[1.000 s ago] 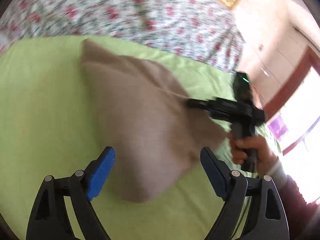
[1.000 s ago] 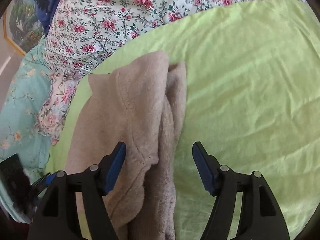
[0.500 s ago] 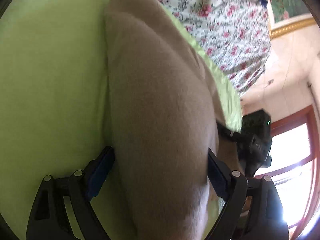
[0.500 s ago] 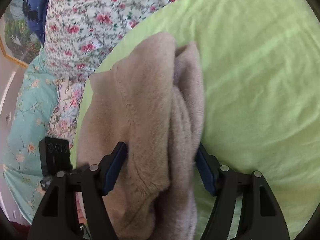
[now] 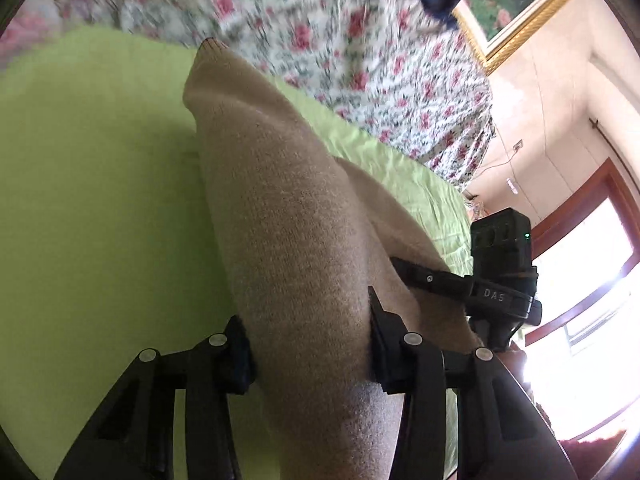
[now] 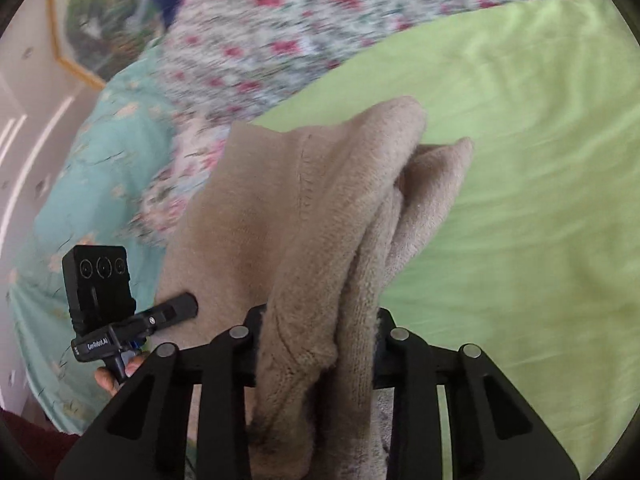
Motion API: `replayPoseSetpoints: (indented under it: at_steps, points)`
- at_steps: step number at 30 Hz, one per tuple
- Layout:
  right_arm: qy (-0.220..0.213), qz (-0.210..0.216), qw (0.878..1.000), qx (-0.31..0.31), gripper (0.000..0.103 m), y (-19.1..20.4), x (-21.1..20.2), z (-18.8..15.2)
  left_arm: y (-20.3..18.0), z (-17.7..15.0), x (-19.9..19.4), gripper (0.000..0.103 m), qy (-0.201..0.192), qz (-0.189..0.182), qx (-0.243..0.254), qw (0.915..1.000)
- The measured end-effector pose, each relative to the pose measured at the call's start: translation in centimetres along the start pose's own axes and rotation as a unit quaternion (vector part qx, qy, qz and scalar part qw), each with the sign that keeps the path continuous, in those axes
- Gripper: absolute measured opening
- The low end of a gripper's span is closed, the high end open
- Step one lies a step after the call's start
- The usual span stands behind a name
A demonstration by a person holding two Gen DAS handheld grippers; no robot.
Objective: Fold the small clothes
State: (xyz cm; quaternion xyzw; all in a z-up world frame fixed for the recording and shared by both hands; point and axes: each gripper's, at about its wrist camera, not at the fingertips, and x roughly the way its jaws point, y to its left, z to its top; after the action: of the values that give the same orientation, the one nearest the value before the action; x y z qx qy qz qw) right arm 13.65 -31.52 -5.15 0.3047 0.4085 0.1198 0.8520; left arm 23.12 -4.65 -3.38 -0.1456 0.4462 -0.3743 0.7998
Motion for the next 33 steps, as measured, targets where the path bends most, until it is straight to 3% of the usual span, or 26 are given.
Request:
replayPoseSetpoints:
  at_steps: [6,10,14,18,22,26,29,32,33]
  points:
    - [0.018,0.021,0.999,-0.029,0.033,4.6,4.4,-3.1,3.8,-3.1,-5.4,0.045,0.002,0.034,0.0,0.9994]
    - [0.045,-0.007,0.999,-0.026,0.033,4.7,7.4,-5.0,7.4,-5.8,-5.4,0.05,0.028,0.065,-0.034,0.9969]
    - [0.041,-0.018,0.999,-0.019,0.036,4.9,7.5,-5.4,9.0,-7.2,-6.1,0.059,0.014,0.051,-0.06,0.9968]
    - [0.044,-0.034,0.998,-0.013,0.045,4.6,7.3,-5.5,8.9,-7.5,-5.6,0.075,0.009,0.067,-0.069,0.9953]
    - [0.043,-0.059,0.997,0.002,0.063,3.9,5.9,-5.1,9.2,-7.7,-6.4,0.077,-0.004,0.064,-0.093,0.9936]
    - [-0.007,-0.071,0.997,0.002,0.064,3.9,3.3,-2.8,9.4,-6.9,-8.7,0.078,-0.039,0.085,-0.095,0.9911]
    - [-0.015,-0.073,0.997,-0.007,0.064,4.5,4.1,-0.2,9.7,-5.9,-9.0,0.076,-0.043,0.111,-0.094,0.9884]
    - [0.001,-0.086,0.996,-0.01,0.056,4.6,7.0,2.0,9.3,-5.4,-8.3,0.076,-0.04,0.12,-0.086,0.9882]
    - [0.016,-0.096,0.995,-0.006,0.031,4.4,8.2,2.5,9.3,-5.3,-8.0,0.073,-0.038,0.123,-0.082,0.9883]
